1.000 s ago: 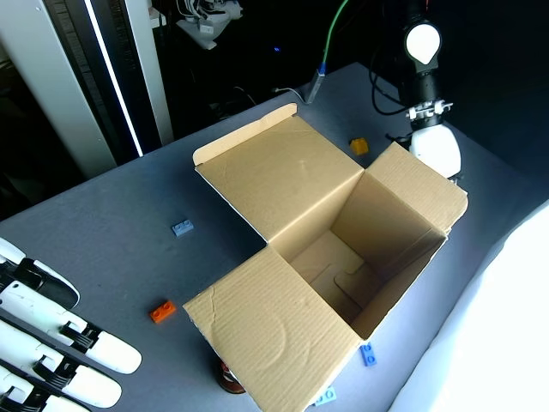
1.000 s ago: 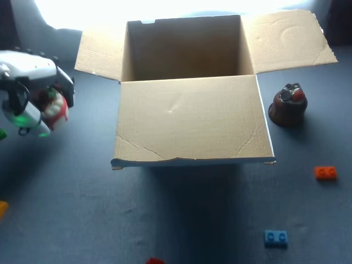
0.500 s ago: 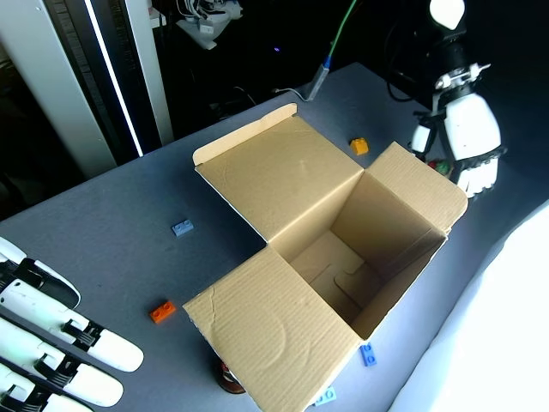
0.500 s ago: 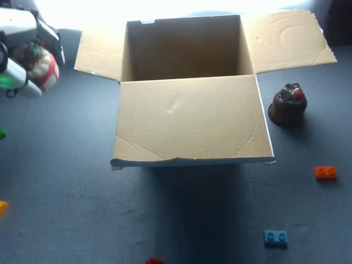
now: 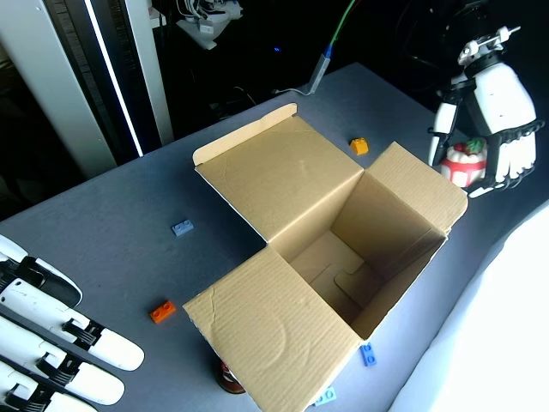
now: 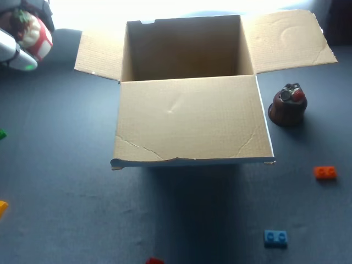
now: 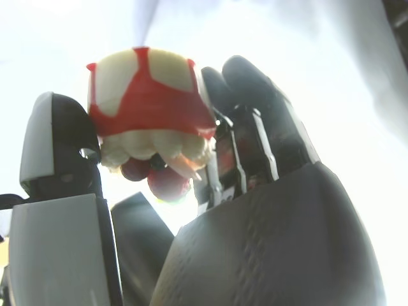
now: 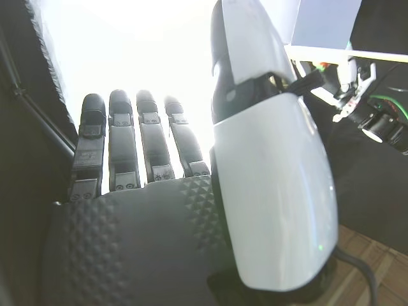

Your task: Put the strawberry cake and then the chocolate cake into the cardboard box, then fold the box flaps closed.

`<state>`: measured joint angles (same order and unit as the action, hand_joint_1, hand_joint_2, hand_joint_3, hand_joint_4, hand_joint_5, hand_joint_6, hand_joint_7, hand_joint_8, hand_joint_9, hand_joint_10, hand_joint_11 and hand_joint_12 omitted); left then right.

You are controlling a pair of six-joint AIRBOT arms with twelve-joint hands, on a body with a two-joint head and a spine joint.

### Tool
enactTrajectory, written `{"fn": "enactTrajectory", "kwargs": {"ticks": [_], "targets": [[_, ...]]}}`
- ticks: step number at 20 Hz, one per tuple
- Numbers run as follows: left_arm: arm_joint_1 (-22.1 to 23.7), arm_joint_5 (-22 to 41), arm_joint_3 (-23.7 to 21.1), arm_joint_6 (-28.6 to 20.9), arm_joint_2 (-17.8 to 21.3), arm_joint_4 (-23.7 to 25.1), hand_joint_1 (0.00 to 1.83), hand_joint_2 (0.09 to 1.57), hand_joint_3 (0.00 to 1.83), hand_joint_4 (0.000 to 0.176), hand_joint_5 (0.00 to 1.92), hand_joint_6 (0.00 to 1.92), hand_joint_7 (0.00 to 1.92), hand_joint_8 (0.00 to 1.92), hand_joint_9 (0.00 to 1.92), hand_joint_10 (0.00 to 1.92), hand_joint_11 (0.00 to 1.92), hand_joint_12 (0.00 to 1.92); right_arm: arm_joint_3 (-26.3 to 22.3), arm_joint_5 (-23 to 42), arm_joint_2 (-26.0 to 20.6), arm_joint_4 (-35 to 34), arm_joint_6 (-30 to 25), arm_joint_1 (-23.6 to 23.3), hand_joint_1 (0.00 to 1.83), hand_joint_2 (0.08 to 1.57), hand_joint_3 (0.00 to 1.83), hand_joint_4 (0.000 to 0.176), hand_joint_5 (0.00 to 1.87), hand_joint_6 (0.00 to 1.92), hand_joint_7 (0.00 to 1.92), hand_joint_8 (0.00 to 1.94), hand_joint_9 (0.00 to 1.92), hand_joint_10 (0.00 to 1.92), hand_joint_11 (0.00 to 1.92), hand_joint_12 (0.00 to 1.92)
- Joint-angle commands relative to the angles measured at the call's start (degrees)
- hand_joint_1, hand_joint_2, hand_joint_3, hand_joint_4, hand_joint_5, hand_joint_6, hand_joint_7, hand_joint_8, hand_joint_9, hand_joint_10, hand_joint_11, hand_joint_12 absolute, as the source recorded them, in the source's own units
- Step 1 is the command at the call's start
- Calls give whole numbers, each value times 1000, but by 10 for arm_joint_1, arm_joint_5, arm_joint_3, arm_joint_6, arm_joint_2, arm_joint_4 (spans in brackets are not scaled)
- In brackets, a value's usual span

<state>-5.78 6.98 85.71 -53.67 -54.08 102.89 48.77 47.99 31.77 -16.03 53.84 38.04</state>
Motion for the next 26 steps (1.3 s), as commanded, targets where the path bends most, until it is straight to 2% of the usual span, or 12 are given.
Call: {"fn": "enactTrajectory", "kwargs": {"ticks": [1, 5, 6, 7, 10, 13, 14, 16, 18, 19, 26], "targets": [[12, -20, 7, 3, 9, -3, 1191, 1055, 0, 0, 554, 761, 470, 1112, 445, 1344, 291, 1681, 1, 73, -7, -5, 1, -7, 1042, 1032, 0, 0, 84, 6, 107, 3, 140, 14, 0, 421], [46, -2, 20, 4, 9, 5, 1186, 1039, 0, 0, 646, 639, 561, 959, 507, 1204, 330, 1605, 1, 73, -7, -4, 1, -7, 1019, 1049, 4, 0, 82, 5, 93, 2, 112, 3, 0, 346], [54, 0, 20, 4, 9, 8, 1181, 1040, 0, 0, 640, 638, 550, 984, 502, 1213, 324, 1611, 1, 73, -7, -3, 1, -7, 1016, 1055, 5, 0, 75, 1, 92, 1, 110, 2, 0, 317], [64, 2, 21, 4, 9, 11, 1181, 1050, 1, 0, 592, 700, 530, 1032, 490, 1252, 312, 1630, 1, 74, -7, -3, 1, -7, 1069, 1036, 0, 0, 103, 9, 112, 5, 127, 8, 0, 375], [90, 16, 21, 4, 4, 17, 1198, 1059, 2, 0, 591, 706, 514, 1077, 474, 1327, 314, 1679, 1, 74, -7, -2, 1, -7, 1045, 1026, 0, 0, 77, 0, 112, 3, 128, 7, 0, 328], [113, 40, 19, 4, -1, 31, 1201, 1071, 3, 0, 582, 744, 497, 1098, 469, 1322, 309, 1673, 1, 74, -7, -1, 1, -7, 1080, 1028, 0, 0, 90, 5, 120, 1, 128, 5, 0, 255], [121, 55, 18, 4, -3, 40, 1192, 1073, 2, 0, 563, 736, 480, 1117, 458, 1331, 303, 1675, 1, 74, -6, 0, 1, -7, 1086, 1022, 0, 0, 97, 6, 134, 4, 135, 7, 0, 306], [128, 79, 16, 7, -9, 46, 1184, 1071, 1, 1, 551, 746, 451, 1166, 438, 1352, 298, 1683, 1, 74, -6, 0, 1, -7, 1074, 1026, 0, 0, 87, 1, 123, 2, 122, 1, 0, 262], [128, 101, 11, 12, -15, 46, 1202, 1067, 0, 0, 534, 789, 437, 1178, 432, 1351, 305, 1676, 1, 75, -6, 1, 1, -7, 1028, 1040, 4, 0, 76, 3, 133, 4, 132, 5, 0, 314], [128, 114, 8, 17, -19, 46, 1207, 1071, 1, 0, 550, 769, 458, 1156, 452, 1322, 318, 1655, 1, 75, -6, 1, 1, -7, 1048, 1041, 3, 0, 71, 0, 117, 1, 114, 2, 0, 255], [135, 184, 9, 66, -57, 46, 1183, 1082, 0, 0, 544, 800, 430, 1199, 447, 1375, 337, 1656, 1, 76, -6, 2, 1, -7, 1038, 1041, 1, 0, 54, 5, 104, 5, 107, 4, 0, 259]]}}
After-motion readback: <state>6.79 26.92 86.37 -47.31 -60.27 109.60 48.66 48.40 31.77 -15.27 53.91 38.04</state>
